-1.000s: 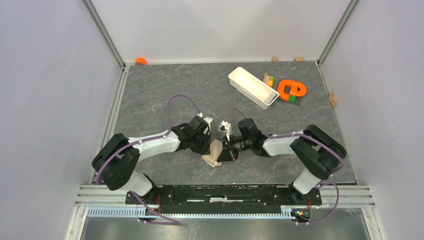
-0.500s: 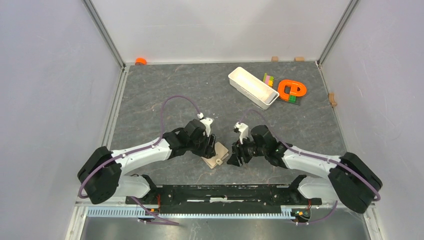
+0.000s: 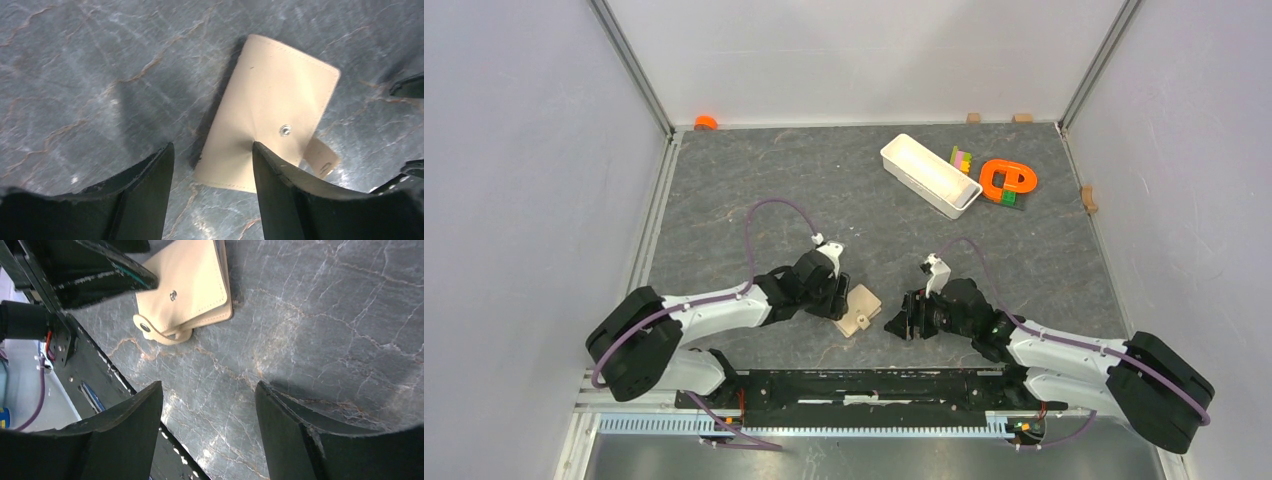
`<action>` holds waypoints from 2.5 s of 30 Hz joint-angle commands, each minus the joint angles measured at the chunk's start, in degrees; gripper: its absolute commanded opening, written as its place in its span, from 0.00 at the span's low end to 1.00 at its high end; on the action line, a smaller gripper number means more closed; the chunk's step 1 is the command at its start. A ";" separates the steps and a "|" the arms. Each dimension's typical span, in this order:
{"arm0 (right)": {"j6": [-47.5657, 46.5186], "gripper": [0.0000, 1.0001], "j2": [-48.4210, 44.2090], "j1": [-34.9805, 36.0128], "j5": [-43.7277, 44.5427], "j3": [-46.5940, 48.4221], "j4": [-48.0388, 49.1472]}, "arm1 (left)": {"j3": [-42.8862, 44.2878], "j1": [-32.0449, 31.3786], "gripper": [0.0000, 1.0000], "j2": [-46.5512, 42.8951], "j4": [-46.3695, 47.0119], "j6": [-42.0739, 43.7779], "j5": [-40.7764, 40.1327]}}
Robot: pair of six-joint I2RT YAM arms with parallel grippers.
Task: Put the credit cards into the card holder
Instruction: Open the card holder at the center of the board.
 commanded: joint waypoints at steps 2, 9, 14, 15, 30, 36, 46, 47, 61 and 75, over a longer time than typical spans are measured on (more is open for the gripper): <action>2.83 0.73 -1.65 0.70 3.34 0.15 3.58 | -3.00 -3.50 0.65 0.85 10.42 -6.33 5.52; 3.36 0.77 -5.94 2.21 11.76 0.21 0.74 | -3.76 -11.07 0.63 1.77 17.14 -14.36 6.42; 1.99 0.79 -5.61 3.22 17.58 1.51 -1.54 | -2.01 -11.56 0.63 0.00 11.17 -14.72 0.40; 1.41 0.79 -4.92 3.34 18.31 2.13 -1.81 | -1.63 -11.58 0.64 -0.32 9.64 -14.72 -0.47; 0.63 0.64 8.86 6.98 22.35 9.19 -2.85 | -2.35 -11.57 0.74 -6.13 5.32 -21.17 -2.33; 0.02 0.22 5.10 7.17 25.27 9.10 -5.86 | -1.27 -11.62 0.76 -7.77 3.33 -21.10 -2.58; -1.04 0.00 -2.88 7.17 22.38 9.82 -7.10 | 3.73 -11.57 0.88 -6.65 3.37 -20.92 -1.35; -1.10 0.00 -3.11 7.17 22.03 9.89 -7.32 | 4.30 -11.55 0.89 -6.29 3.60 -20.85 -1.22; -0.79 0.00 -7.11 7.29 20.18 8.83 -7.11 | 10.08 -11.01 0.90 1.98 1.95 -17.30 -3.79; -1.17 0.00 -8.34 7.35 21.06 8.78 -8.74 | 12.33 -10.84 0.81 3.54 -5.13 -14.15 -8.64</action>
